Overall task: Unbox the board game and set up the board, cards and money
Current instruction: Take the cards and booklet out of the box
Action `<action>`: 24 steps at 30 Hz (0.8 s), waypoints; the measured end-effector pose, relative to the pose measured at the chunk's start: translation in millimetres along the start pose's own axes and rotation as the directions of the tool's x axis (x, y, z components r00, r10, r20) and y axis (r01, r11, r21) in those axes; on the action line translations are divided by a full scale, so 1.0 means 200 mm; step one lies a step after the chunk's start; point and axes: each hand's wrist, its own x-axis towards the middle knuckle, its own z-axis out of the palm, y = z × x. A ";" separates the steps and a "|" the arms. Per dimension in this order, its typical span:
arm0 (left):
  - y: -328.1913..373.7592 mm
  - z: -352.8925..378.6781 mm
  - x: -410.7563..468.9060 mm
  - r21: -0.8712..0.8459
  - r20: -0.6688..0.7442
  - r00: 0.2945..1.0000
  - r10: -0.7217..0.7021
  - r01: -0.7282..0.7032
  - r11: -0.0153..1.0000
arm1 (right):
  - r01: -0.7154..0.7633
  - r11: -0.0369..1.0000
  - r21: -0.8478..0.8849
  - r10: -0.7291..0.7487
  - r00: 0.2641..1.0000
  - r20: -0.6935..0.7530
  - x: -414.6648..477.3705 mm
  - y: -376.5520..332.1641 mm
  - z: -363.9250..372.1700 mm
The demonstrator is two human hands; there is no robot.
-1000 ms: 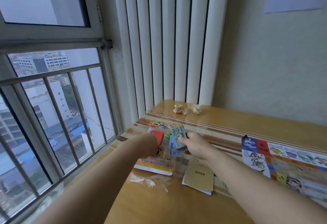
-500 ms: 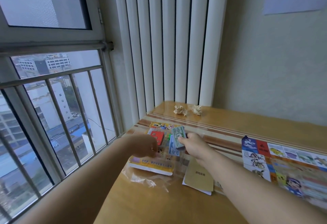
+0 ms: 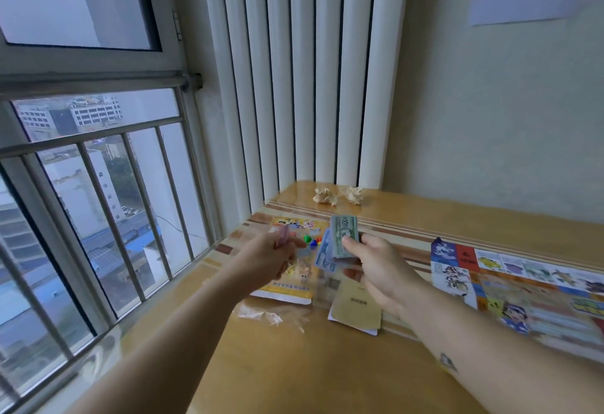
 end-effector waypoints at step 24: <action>0.09 0.76 -0.58 -0.726 0.520 0.825 -0.221 0.563 0.394 | 0.343 0.494 -0.799 -0.382 0.911 0.155 -0.68 0.34 -0.36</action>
